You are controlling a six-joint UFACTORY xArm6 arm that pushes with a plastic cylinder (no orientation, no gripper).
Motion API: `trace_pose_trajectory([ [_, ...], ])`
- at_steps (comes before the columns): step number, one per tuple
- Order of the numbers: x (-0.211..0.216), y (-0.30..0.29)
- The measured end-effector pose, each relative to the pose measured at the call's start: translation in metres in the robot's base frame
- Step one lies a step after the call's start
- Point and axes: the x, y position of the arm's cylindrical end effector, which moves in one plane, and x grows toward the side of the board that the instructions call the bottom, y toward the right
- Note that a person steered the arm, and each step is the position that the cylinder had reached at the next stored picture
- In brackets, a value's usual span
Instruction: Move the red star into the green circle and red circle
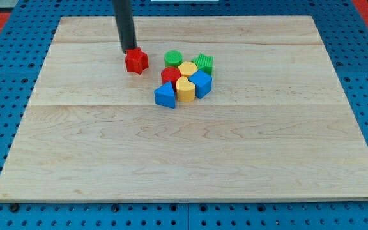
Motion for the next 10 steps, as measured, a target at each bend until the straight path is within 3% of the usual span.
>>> trace_pose_trajectory([
  [3, 0.035, 0.017],
  [5, 0.045, -0.048],
  [8, 0.060, 0.070],
  [10, 0.040, -0.020],
])
